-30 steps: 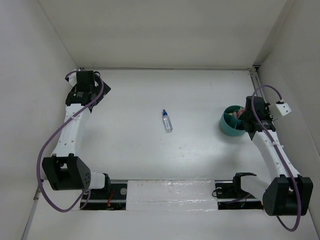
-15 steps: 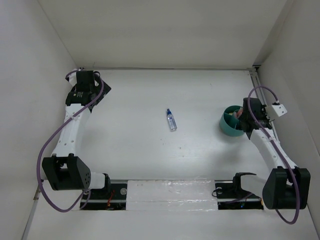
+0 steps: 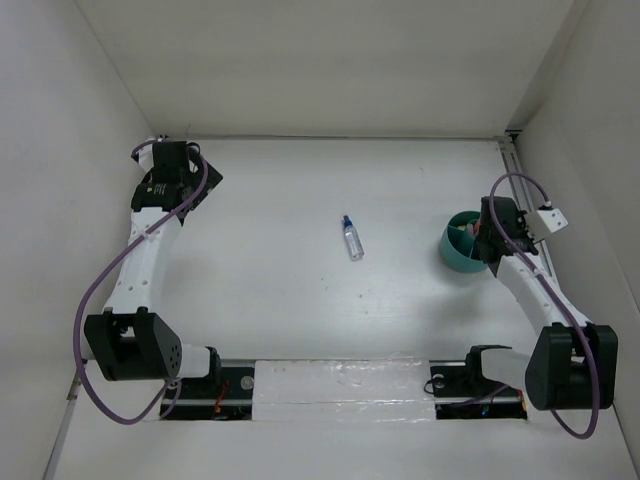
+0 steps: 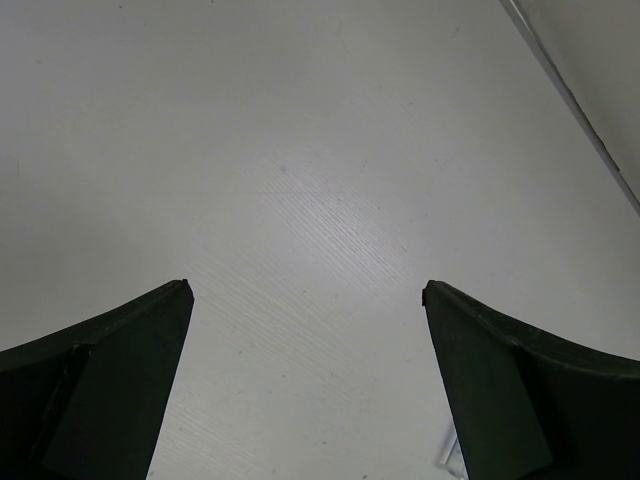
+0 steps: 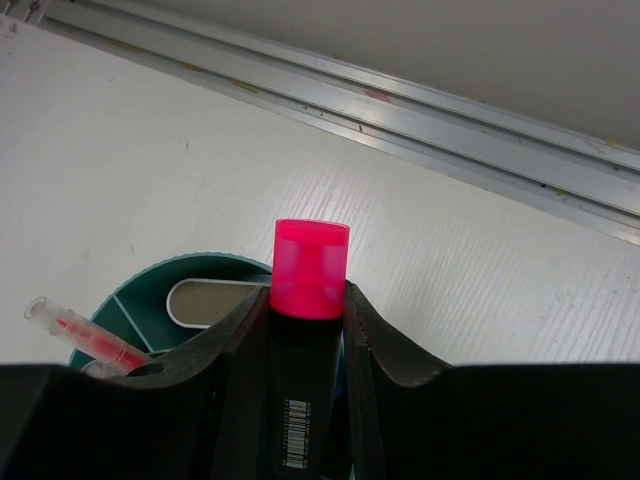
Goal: Sort the stationery into containers
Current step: Place the pen in the storage box, then pick up the stationery from the center of the board, then place the stationery in the storage box.
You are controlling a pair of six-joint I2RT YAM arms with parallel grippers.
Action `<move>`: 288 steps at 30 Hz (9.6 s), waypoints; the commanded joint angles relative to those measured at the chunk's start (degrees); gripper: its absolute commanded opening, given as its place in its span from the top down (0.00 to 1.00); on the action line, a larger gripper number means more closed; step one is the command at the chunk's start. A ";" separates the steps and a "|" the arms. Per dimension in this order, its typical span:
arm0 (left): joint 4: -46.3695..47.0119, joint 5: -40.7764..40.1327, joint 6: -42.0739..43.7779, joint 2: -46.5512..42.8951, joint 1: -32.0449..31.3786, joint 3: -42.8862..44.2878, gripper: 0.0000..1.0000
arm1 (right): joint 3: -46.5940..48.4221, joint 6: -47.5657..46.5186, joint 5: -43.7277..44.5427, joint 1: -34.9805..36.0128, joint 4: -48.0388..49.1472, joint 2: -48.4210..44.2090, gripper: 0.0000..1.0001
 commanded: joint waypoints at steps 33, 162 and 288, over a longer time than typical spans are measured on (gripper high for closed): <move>1.64 0.75 0.73 -1.10 0.08 -1.06 0.00 | 0.97 3.02 1.94 3.87 -2.13 -0.22 0.44; 4.19 2.94 7.32 -17.00 -10.99 -16.36 0.00 | 68.56 -48.40 -34.80 10.73 -39.31 55.41 0.19; 4.72 4.52 8.37 -18.05 -10.99 -16.88 0.00 | 20.45 -41.10 -50.54 10.20 16.21 0.78 1.00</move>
